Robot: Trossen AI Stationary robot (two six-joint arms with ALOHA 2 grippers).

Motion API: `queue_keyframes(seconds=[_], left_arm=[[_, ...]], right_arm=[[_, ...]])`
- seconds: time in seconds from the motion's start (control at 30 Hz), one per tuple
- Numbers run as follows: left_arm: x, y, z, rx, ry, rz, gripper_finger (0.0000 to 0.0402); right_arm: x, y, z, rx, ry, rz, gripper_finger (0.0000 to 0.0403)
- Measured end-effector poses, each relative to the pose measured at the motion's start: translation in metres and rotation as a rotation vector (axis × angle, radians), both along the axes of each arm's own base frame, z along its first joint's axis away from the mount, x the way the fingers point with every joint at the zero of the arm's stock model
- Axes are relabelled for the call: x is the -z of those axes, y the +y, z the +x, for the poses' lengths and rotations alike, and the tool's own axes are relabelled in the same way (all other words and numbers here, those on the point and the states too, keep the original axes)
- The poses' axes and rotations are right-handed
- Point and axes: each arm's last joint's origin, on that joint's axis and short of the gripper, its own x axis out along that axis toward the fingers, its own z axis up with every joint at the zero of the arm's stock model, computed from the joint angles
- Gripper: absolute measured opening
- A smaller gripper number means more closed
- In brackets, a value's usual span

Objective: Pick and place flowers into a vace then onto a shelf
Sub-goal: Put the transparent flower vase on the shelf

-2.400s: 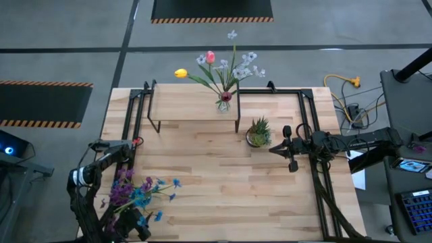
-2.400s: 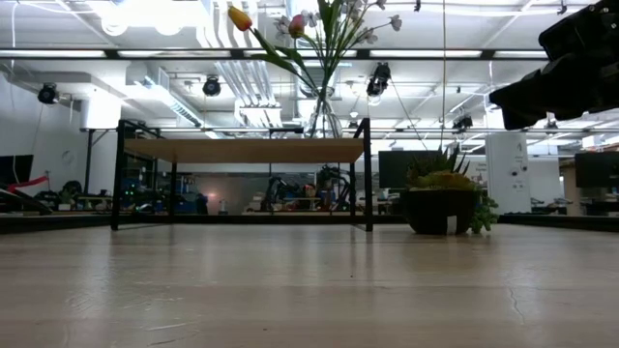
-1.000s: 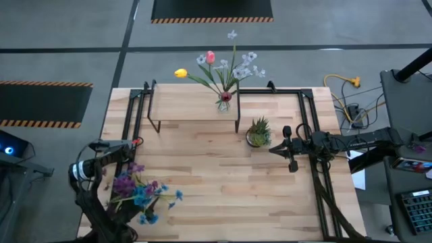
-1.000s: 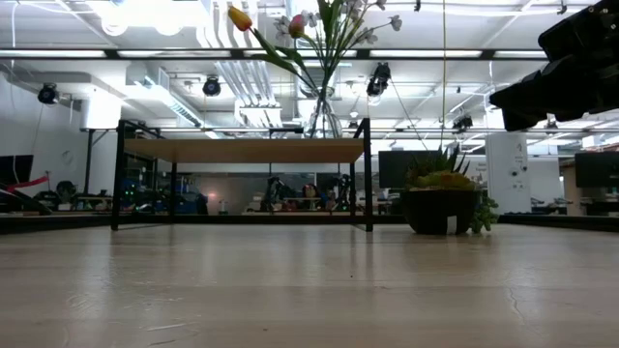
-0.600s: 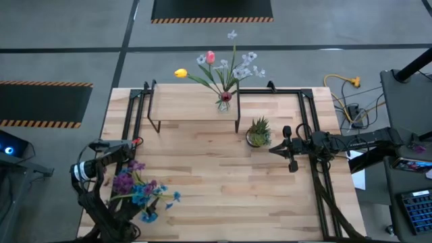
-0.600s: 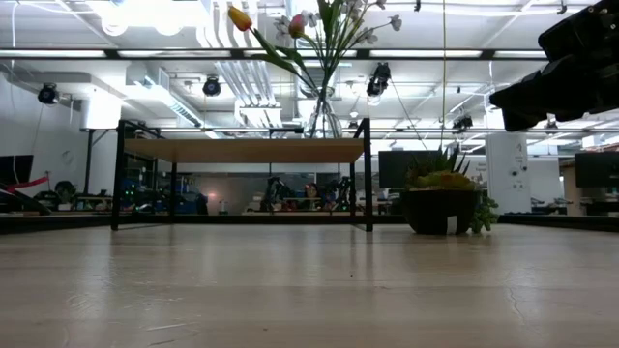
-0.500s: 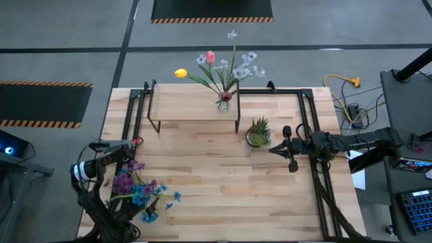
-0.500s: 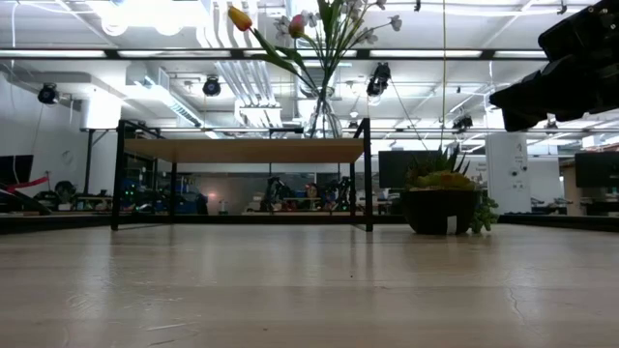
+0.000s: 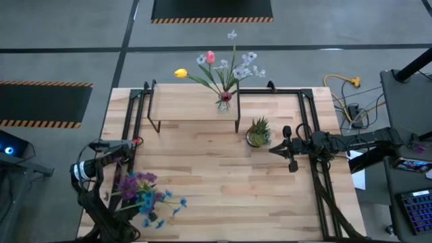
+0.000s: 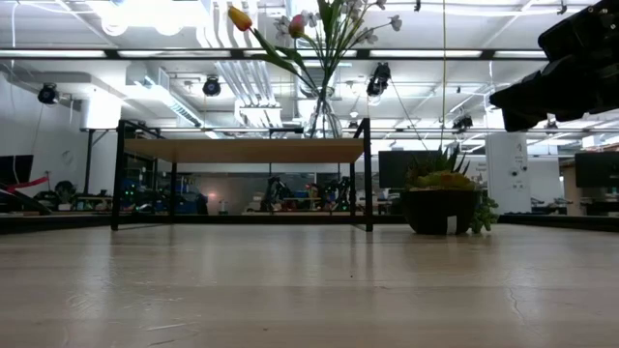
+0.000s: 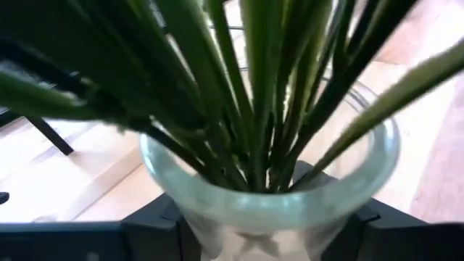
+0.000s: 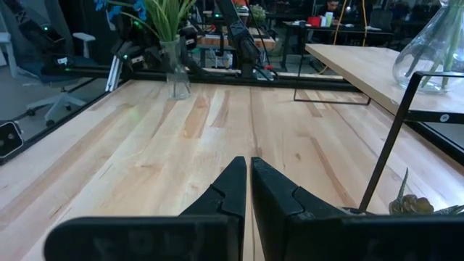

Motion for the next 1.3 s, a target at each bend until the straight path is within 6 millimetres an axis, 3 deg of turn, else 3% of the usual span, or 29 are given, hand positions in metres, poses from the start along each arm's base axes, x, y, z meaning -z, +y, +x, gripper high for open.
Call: queue_keyframes(seconds=[0.2, 0.67, 0.83, 1.03, 1.3], left_arm=[[-0.007, 0.001, 0.008, 0.075, -0.131, -0.012, 0.0165], [-0.061, 0.038, 0.071, 0.124, -0.328, 0.128, 0.0165], [-0.082, 0.044, 0.089, 0.094, -0.253, 0.178, 0.0162], [-0.098, 0.045, 0.116, 0.099, 0.044, 0.168, 0.0160], [-0.115, 0.040, 0.153, 0.221, 0.138, 0.160, 0.0159]], right_arm=[[0.000, 0.000, 0.000, 0.000, 0.000, 0.004, 0.0013], [0.000, 0.000, 0.000, 0.001, -0.001, 0.004, 0.0013], [0.000, 0.000, 0.000, 0.001, -0.001, 0.004, 0.0013], [0.000, 0.000, 0.000, 0.001, -0.002, 0.004, 0.0013], [0.000, 0.000, 0.000, 0.002, -0.001, 0.016, 0.0013]])
